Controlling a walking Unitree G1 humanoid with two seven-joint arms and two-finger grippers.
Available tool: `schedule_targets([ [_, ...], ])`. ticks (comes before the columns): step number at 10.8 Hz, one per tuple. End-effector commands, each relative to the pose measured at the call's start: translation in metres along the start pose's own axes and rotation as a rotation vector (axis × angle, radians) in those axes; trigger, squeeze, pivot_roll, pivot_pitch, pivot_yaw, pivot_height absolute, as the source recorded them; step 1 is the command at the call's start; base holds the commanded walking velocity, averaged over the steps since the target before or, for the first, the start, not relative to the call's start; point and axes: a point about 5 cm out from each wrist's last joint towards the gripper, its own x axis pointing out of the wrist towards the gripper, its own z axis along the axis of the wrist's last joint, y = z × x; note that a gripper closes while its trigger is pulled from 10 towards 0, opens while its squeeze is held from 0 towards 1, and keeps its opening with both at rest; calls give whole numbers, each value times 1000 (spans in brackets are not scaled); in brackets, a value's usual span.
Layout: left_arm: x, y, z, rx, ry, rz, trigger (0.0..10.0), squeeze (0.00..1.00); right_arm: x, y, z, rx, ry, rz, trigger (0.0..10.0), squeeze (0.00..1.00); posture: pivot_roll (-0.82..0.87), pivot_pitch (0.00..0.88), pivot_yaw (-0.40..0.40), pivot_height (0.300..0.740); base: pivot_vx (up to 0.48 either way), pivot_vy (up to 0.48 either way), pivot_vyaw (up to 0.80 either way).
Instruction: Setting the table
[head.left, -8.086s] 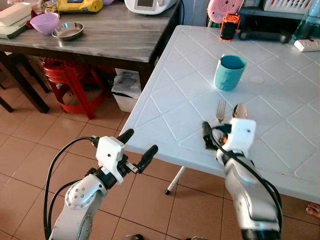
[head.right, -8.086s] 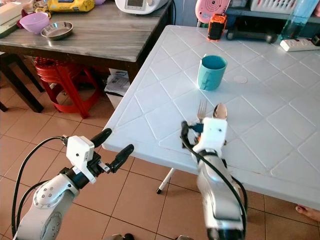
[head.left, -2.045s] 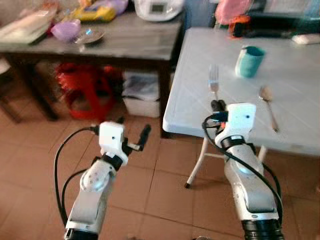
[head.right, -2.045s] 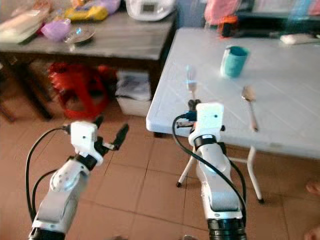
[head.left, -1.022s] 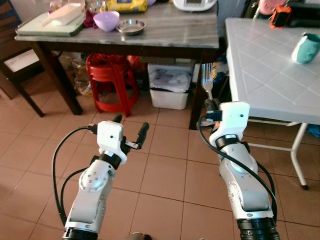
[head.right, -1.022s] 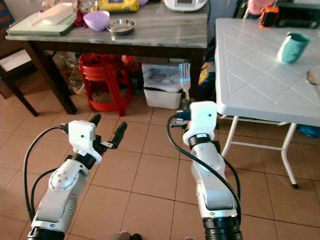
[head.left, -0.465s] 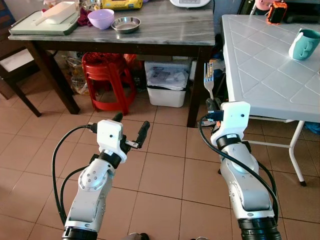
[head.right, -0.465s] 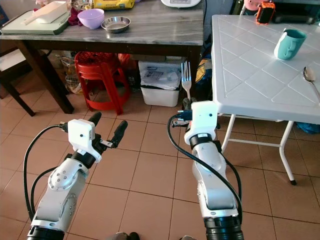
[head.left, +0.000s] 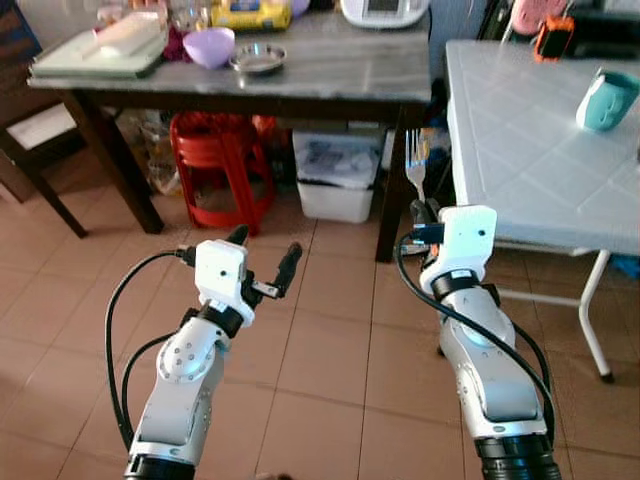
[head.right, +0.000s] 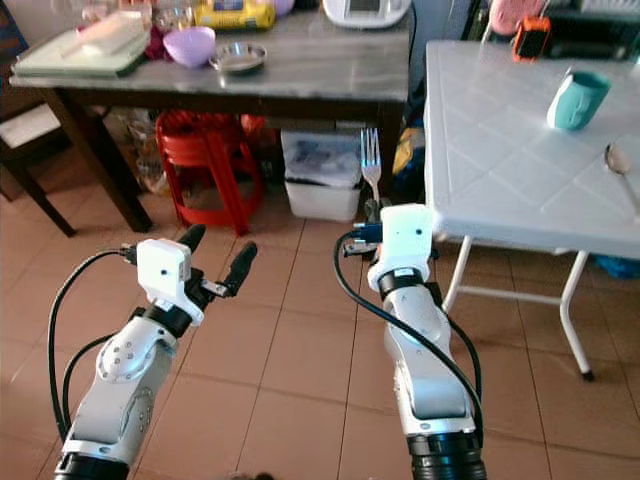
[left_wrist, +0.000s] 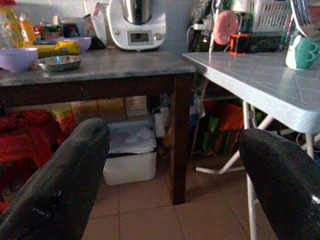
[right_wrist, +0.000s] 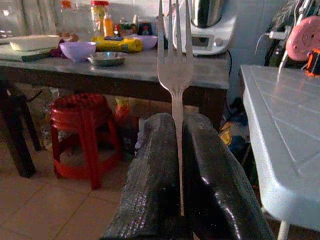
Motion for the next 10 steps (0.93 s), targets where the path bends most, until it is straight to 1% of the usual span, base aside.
schedule_targets([
  [1, -1, 1, 0, 4, 0, -6, 10000, 0, 1, 3, 4, 3, -23, 7, 10000, 0, -3, 90, 53, 740, 424, 0, 0],
  [10, -1, -3, -2, 3, 13, -36, 10000, 0, 0, 3, 2, 7, -21, -5, 10000, 0, -4, 96, 65, 740, 452, 0, 0],
])
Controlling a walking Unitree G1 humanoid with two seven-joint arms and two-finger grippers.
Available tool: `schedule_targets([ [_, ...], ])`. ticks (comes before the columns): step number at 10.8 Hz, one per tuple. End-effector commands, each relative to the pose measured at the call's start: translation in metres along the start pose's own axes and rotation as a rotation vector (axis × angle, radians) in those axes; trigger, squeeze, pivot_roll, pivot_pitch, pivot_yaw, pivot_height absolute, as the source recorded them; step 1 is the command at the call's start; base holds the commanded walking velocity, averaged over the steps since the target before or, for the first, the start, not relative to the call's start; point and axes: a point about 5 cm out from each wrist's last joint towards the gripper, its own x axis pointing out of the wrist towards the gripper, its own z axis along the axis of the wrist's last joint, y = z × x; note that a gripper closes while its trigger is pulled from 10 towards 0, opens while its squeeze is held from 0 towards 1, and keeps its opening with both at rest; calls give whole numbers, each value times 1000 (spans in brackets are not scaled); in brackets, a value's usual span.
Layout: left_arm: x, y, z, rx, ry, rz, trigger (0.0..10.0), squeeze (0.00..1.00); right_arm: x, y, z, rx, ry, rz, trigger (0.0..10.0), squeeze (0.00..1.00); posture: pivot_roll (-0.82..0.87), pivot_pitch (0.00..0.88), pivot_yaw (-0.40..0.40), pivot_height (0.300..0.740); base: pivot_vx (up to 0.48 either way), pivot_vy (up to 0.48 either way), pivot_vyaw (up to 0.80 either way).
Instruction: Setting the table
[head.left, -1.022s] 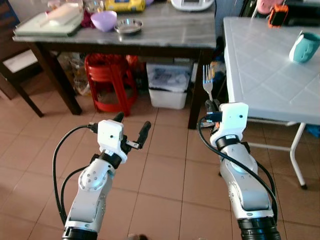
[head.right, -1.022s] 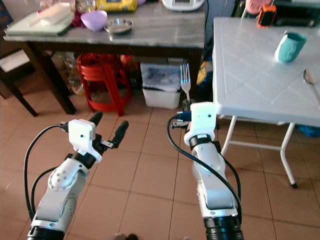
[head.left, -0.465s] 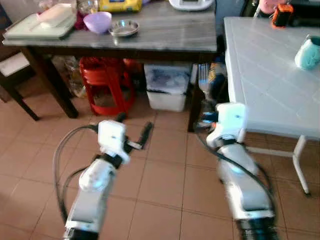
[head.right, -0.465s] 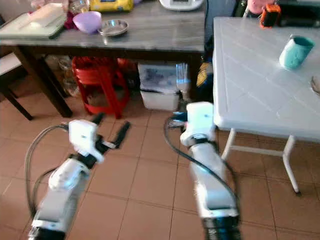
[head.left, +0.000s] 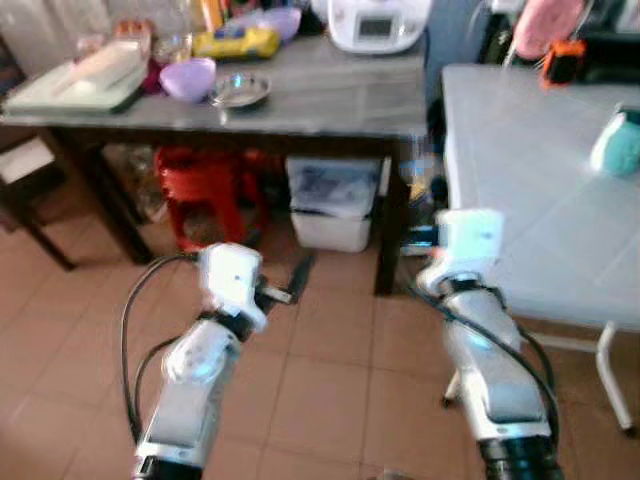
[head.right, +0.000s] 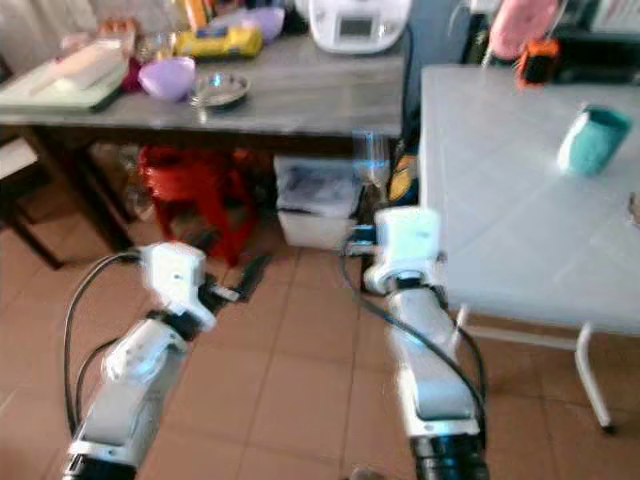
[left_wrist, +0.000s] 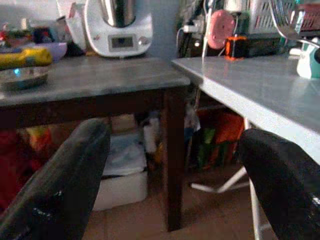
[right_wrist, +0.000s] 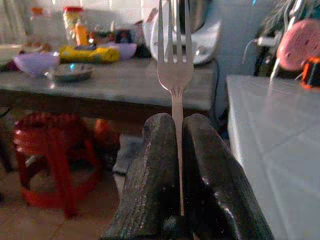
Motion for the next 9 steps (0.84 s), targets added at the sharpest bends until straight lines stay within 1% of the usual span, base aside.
schedule_targets([
  [1, -4, 9, 1, 31, 15, 19, 10000, 0, 2, 9, 5, 16, -21, 24, 10000, 0, -4, 95, 65, 740, 349, 0, 0],
  [2, -4, 9, -2, 40, 36, 42, 10000, 0, 2, 9, 4, 34, -15, 16, 10000, 0, -1, 94, 65, 740, 0, 0, 0],
  [3, -4, 6, -5, 42, 58, 35, 10000, 0, 3, 8, 4, 41, -14, 11, 10000, 0, 2, 93, 66, 740, 0, 0, 0],
  [5, -4, 4, -7, 37, 72, 36, 10000, 0, 4, 7, 2, 42, -5, 8, 10000, 0, 3, 92, 67, 740, 0, 0, 0],
  [7, -3, 5, -6, 46, 75, 35, 10000, 0, 4, 7, 2, 41, -3, 6, 10000, 0, 0, 95, 69, 740, 0, 289, -441],
  [9, -2, 5, -7, 45, 80, 37, 10000, 0, 3, 7, 2, 42, 1, 4, 10000, 0, -2, 95, 69, 740, 0, 291, -619],
])
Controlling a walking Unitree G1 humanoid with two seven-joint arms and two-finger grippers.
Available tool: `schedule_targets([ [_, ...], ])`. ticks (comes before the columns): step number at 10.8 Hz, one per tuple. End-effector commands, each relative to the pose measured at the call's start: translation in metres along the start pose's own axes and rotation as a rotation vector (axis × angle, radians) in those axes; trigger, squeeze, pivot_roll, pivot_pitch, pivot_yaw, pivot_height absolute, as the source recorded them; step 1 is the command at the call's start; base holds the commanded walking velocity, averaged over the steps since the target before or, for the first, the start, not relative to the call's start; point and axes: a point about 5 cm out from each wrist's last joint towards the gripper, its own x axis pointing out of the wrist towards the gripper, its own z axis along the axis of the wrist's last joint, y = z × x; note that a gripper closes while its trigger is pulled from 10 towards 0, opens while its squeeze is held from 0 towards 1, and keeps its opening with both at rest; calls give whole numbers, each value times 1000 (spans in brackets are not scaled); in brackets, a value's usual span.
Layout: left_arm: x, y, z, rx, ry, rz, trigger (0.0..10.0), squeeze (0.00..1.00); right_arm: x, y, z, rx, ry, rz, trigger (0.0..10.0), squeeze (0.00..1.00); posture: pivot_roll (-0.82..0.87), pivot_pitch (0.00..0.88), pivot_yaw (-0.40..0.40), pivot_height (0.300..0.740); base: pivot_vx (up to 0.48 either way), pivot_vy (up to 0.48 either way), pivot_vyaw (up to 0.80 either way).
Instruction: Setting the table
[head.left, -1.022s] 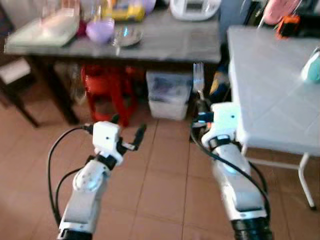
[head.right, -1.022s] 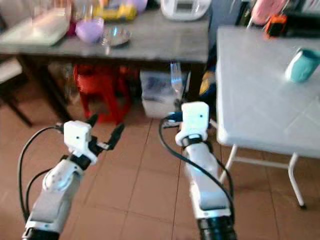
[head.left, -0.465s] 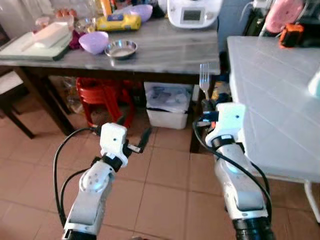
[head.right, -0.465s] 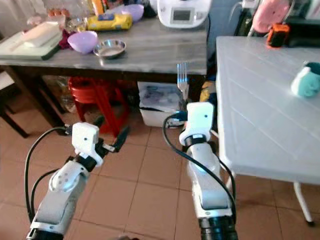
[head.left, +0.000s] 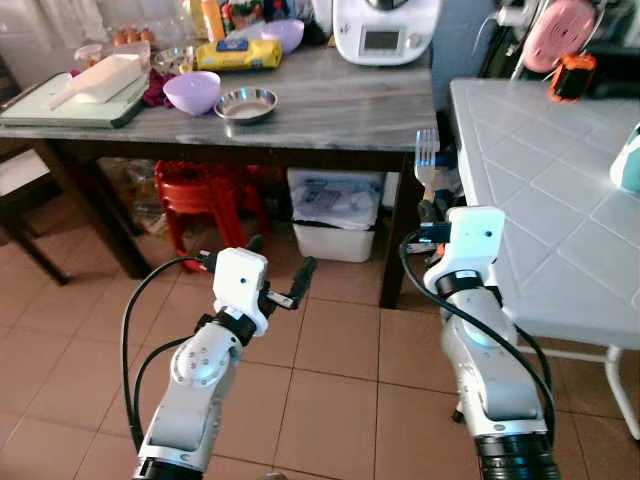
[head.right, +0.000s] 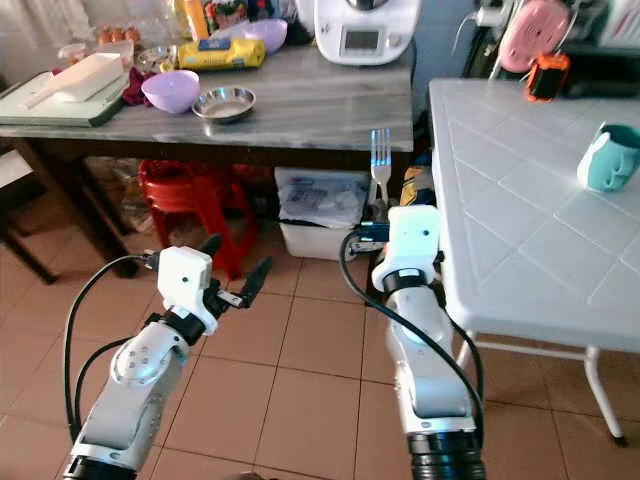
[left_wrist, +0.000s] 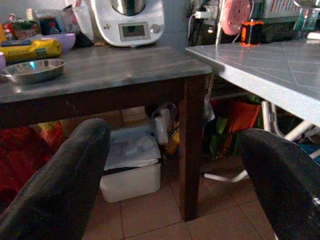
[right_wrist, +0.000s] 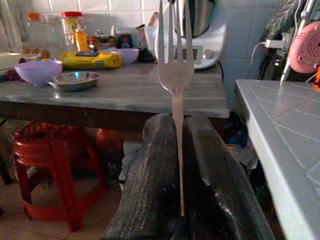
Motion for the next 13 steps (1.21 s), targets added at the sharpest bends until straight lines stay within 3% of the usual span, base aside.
schedule_targets([
  [1, -1, 2, -1, 8, 17, 12, 10000, 0, 0, 3, 0, 10, 2, 10, 10000, 0, -3, 95, 71, 740, 0, 319, -638],
  [7, -1, 2, -1, 17, 17, 14, 10000, 0, -1, 4, 0, 12, 1, 15, 10000, 0, 2, 96, 71, 740, 0, 382, -610],
  [13, -1, 1, 0, 23, 17, 10, 10000, 0, -1, 6, 1, 6, -8, 24, 10000, 0, 3, 94, 71, 740, 0, 480, 0],
])
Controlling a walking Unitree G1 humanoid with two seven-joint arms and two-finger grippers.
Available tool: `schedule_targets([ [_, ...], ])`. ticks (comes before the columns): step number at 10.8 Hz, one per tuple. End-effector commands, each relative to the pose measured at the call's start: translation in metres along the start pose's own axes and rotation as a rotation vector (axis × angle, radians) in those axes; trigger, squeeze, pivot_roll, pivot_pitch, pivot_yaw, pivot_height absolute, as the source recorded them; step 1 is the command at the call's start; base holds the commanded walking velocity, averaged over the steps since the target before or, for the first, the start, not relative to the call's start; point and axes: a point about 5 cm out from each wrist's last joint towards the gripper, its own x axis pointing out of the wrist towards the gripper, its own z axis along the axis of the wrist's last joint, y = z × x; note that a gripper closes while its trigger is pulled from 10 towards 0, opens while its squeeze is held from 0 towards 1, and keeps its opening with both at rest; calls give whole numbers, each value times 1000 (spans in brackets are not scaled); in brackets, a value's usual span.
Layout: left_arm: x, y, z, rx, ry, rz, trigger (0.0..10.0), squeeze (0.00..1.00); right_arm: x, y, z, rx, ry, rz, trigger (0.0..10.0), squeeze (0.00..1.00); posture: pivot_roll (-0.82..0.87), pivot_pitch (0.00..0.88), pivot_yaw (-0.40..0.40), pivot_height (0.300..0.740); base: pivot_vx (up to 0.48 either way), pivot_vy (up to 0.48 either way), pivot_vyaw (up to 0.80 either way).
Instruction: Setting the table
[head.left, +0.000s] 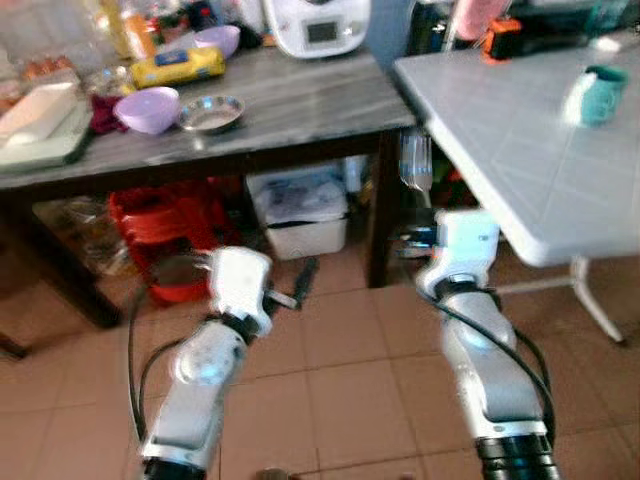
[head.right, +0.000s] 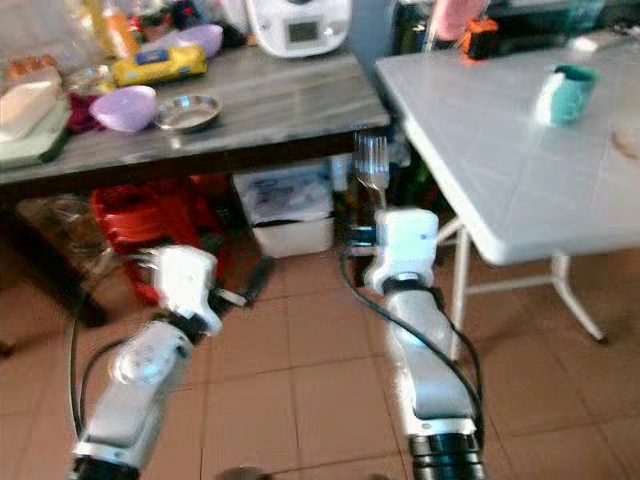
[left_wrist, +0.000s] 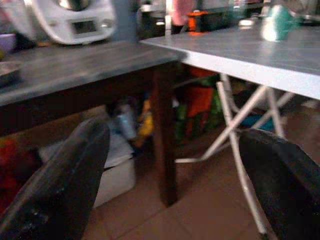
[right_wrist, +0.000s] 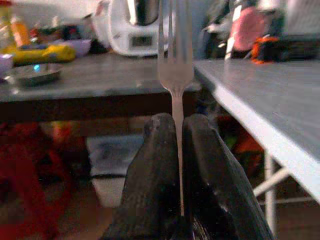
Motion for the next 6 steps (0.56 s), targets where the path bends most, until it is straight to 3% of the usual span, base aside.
schedule_targets([
  [1, -4, 10, 1, 31, 7, 25, 10000, 0, 2, 10, 7, 18, -34, 36, 10000, 0, 4, 94, 71, 740, 0, 480, 0],
  [6, -3, 10, 1, 35, 1, 56, 10000, 0, 0, 10, 8, 21, -42, 37, 10000, 0, 1, 96, 70, 740, 0, 461, 0],
])
